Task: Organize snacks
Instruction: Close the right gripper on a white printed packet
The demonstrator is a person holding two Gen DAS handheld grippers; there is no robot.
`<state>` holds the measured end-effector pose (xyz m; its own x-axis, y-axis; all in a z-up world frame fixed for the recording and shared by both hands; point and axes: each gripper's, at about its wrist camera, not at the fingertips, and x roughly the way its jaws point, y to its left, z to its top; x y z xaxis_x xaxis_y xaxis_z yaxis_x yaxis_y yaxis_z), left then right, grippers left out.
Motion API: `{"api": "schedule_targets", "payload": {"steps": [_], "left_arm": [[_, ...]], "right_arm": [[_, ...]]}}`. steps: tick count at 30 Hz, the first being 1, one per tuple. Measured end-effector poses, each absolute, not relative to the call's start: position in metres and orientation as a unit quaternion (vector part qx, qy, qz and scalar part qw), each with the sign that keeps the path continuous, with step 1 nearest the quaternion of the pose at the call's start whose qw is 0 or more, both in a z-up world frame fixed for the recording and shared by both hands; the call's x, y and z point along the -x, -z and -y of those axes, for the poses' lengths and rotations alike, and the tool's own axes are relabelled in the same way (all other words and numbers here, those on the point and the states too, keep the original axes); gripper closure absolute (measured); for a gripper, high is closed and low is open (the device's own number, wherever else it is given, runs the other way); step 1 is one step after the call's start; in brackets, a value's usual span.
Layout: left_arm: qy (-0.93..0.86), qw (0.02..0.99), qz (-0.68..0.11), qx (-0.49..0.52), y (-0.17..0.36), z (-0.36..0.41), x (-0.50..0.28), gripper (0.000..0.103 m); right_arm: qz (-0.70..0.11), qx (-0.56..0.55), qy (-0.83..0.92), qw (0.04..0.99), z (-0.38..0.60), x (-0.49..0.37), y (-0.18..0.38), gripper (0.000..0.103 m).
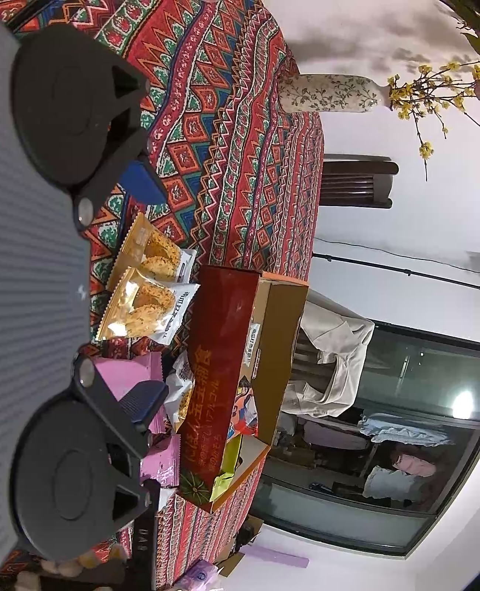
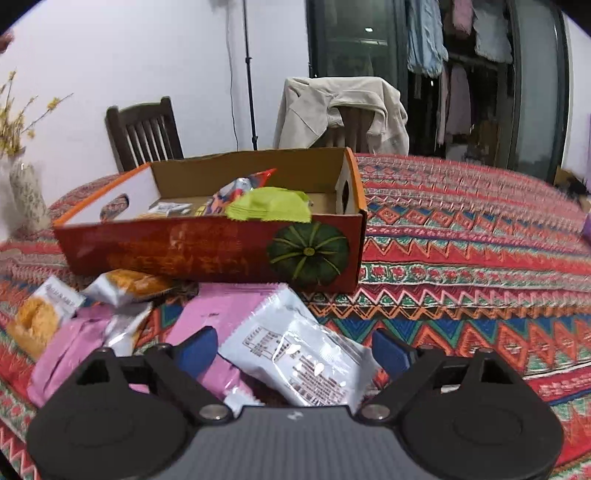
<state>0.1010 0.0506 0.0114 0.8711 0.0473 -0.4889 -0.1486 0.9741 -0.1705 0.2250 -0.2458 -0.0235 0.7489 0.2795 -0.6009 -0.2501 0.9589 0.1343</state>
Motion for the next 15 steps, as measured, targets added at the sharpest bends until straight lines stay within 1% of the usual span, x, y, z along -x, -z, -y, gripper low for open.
{"api": "schedule_targets", "payload": {"steps": [2,3,4,5,8,9,15], "left_arm": [[-0.055,0.961,-0.251,0.099,-0.011,-0.051,-0.102,0.0],[-0.056,0.961,-0.251,0.099,-0.01,-0.052,-0.103,0.0],[-0.057,0.961,-0.252,0.099,-0.01,-0.053,-0.104,0.0],[-0.06,0.96,-0.254,0.1,-0.01,-0.053,-0.105,0.0],[-0.065,0.958,-0.264,0.096,-0.006,-0.054,-0.112,0.0],[-0.065,0.956,-0.27,0.093,-0.005,-0.053,-0.115,0.0],[-0.062,0.954,-0.288,0.049,0.001,-0.039,-0.134,0.0]], "right_arm": [[-0.335,-0.058,-0.158,0.927,0.255,-0.232,0.026,0.018],[-0.335,-0.069,-0.164,0.925,0.258,-0.231,0.027,0.023],[-0.335,-0.078,-0.171,0.923,0.26,-0.231,0.029,0.033],[-0.335,-0.089,-0.181,0.921,0.263,-0.229,0.029,0.038],[-0.323,-0.09,-0.178,0.925,0.265,-0.224,0.029,0.045],[-0.319,-0.092,-0.178,0.926,0.266,-0.222,0.029,0.05],[-0.279,-0.105,-0.168,0.94,0.274,-0.211,0.024,0.051]]}}
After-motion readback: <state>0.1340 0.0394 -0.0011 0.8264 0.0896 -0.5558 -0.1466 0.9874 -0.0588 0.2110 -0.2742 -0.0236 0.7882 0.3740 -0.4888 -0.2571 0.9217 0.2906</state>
